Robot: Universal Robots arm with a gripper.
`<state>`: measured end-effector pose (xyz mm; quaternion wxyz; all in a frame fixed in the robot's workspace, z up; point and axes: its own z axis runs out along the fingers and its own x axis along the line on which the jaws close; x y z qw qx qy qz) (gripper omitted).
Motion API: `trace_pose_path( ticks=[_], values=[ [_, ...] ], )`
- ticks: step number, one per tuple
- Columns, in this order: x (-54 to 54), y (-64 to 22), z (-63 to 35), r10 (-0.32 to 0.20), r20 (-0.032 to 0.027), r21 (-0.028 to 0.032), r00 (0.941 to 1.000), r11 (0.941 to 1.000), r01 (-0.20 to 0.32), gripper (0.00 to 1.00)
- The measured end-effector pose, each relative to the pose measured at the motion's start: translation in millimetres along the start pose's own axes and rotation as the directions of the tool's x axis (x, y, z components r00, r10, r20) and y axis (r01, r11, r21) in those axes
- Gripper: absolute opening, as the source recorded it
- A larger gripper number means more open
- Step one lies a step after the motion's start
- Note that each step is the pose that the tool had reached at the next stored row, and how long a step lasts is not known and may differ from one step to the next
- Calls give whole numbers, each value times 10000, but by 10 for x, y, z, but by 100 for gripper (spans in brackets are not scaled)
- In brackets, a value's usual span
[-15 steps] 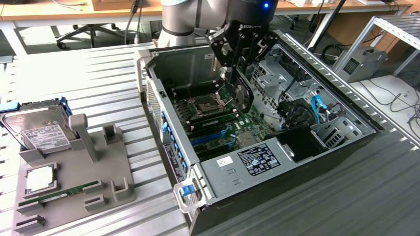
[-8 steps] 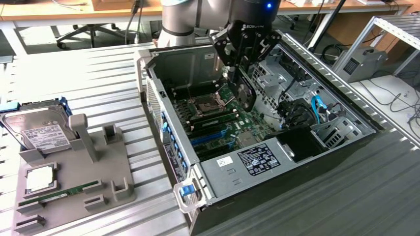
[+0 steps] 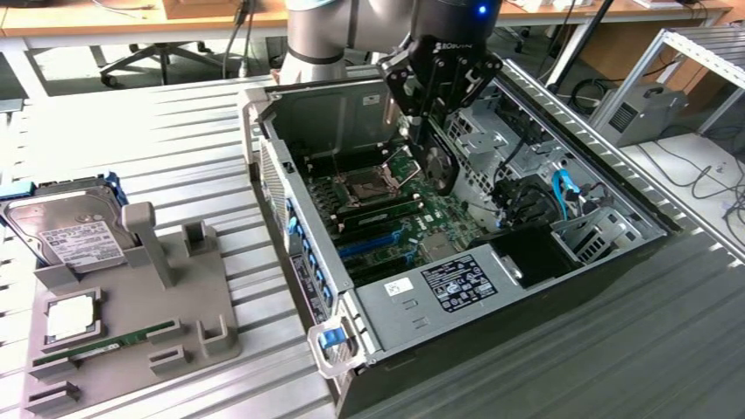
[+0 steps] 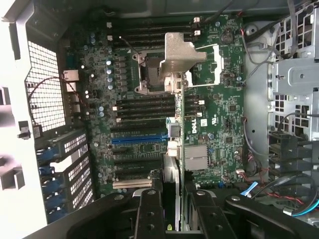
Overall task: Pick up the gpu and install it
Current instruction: 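Pick up the gpu and move the gpu toward the slot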
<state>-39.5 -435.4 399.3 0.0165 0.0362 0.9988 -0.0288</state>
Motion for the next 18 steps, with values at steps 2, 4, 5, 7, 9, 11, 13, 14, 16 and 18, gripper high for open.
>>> trace_pose_path(
  ticks=[2, 4, 5, 7, 9, 11, 13, 14, 16, 18],
  values=[
    [-25, 16, 7, -3, 0, 5, 10000, 10000, 3, 27],
    [-42, 25, 12, -4, 1, 9, 10000, 10000, 4, 27],
    [-54, 32, 15, -6, 1, 13, 10000, 10000, 6, 27],
    [-68, 40, 20, -7, 1, 19, 10000, 10000, 7, 27],
    [-82, 48, 25, -7, 2, 26, 10000, 10000, 7, 27],
    [-97, 56, 30, -8, 2, 33, 10000, 10000, 8, 27],
    [-108, 64, 35, -9, 3, 39, 10000, 10000, 9, 27],
    [-110, 67, 38, -8, 3, 41, 10000, 10000, 8, 27],
    [-112, 75, 46, -7, 3, 41, 10000, 10000, 7, 27],
    [-114, 83, 56, -9, 3, 43, 10000, 10000, 9, 27]
  ],
)
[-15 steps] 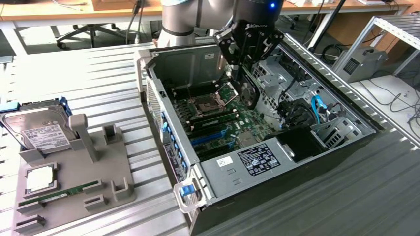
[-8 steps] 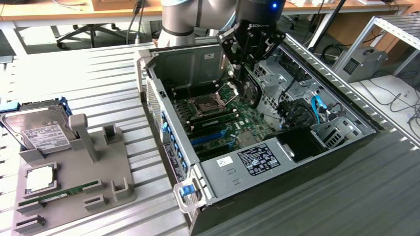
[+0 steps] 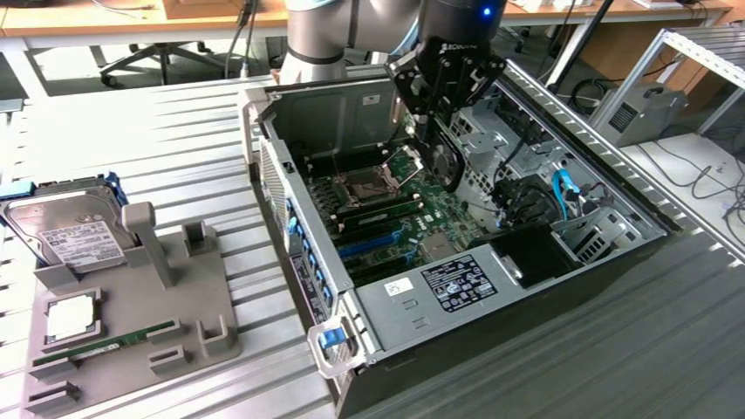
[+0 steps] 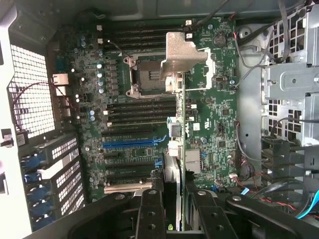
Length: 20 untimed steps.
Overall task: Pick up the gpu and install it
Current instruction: 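Pick up the gpu and move the gpu toward the slot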
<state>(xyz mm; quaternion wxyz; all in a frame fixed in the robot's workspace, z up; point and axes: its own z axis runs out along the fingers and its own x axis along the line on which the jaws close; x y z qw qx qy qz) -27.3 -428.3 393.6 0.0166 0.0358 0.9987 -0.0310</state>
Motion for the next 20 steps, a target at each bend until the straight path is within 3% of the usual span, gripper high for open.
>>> trace_pose_path(
  ticks=[20],
  values=[
    [10, 89, 85, 0, 0, 0, 10000, 10000, 0, 27]
  ],
)
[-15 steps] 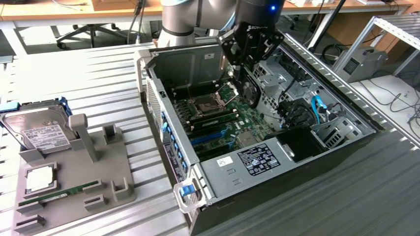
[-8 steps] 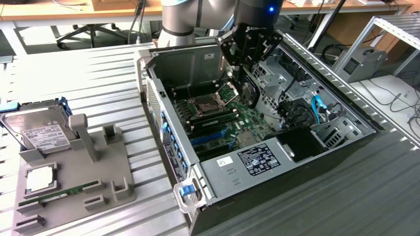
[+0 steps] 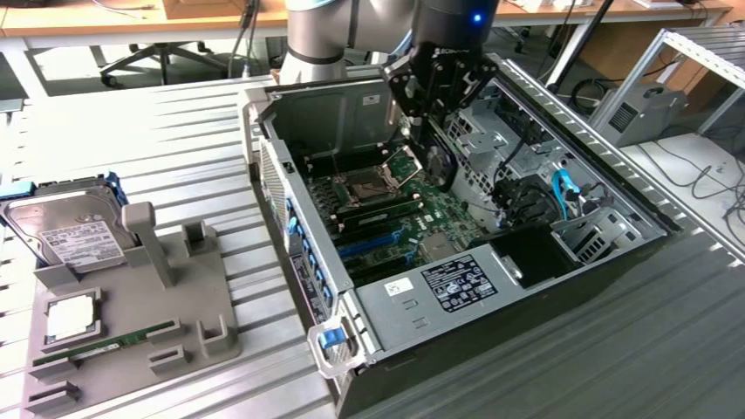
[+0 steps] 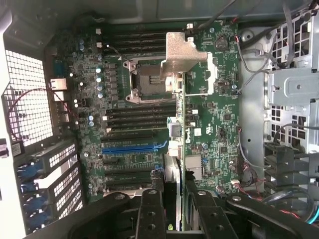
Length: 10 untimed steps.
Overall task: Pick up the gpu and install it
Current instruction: 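Pick up the gpu and move the gpu toward the slot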
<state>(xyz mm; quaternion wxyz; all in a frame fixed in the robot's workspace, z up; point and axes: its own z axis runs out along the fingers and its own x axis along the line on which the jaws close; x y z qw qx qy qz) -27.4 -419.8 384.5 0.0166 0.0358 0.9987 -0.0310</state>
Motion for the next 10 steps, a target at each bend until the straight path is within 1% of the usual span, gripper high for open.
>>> trace_pose_path(
  ticks=[7, 10],
  values=[
    [3, 50, 53, -9, 1, 6, 10000, 10000, 9, 27],
    [-4, 58, 76, -15, 2, 8, 10000, 10000, 15, 27]
  ],
)
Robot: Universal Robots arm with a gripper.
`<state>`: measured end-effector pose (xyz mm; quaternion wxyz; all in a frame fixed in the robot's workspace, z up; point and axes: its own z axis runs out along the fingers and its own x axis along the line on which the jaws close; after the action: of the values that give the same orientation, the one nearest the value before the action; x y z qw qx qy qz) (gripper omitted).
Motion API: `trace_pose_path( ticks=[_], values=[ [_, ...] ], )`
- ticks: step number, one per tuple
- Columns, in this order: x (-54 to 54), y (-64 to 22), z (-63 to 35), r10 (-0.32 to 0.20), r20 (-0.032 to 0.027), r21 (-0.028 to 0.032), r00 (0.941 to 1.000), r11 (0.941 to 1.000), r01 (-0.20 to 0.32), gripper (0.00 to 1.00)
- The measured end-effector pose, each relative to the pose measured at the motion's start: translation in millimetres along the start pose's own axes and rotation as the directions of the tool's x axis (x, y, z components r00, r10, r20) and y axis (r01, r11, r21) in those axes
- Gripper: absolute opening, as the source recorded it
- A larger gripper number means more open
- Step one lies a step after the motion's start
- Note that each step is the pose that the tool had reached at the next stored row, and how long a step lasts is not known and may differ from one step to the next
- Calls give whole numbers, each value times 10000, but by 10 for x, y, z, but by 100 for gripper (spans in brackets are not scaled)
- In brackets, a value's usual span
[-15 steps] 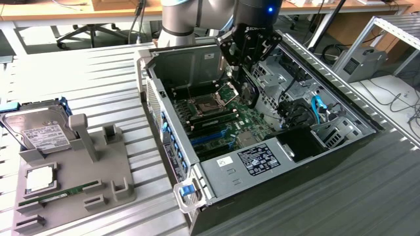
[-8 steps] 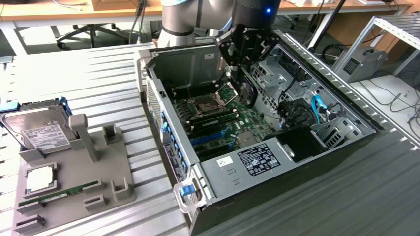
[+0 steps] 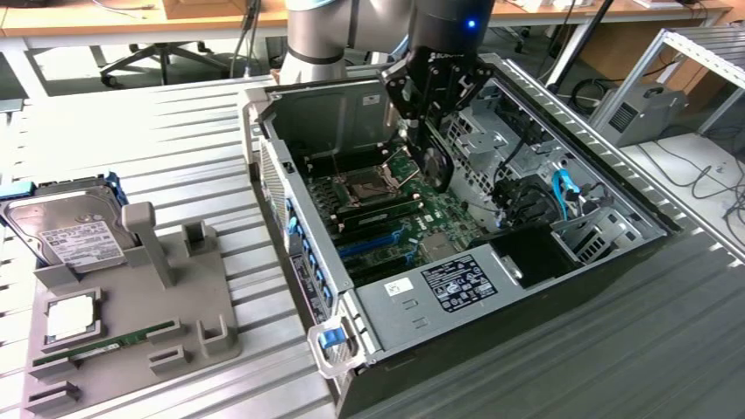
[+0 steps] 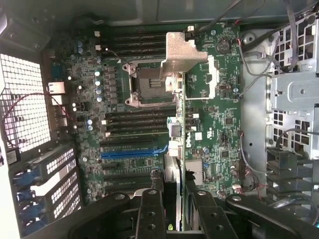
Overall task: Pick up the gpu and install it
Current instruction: 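Pick up the gpu and move the gpu toward the slot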
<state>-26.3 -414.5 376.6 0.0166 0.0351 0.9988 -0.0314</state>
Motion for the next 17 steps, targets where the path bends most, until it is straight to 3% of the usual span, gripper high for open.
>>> trace_pose_path(
  ticks=[17],
  values=[
    [-25, 8, 86, -13, 1, 15, 10000, 10000, 13, 27]
  ],
)
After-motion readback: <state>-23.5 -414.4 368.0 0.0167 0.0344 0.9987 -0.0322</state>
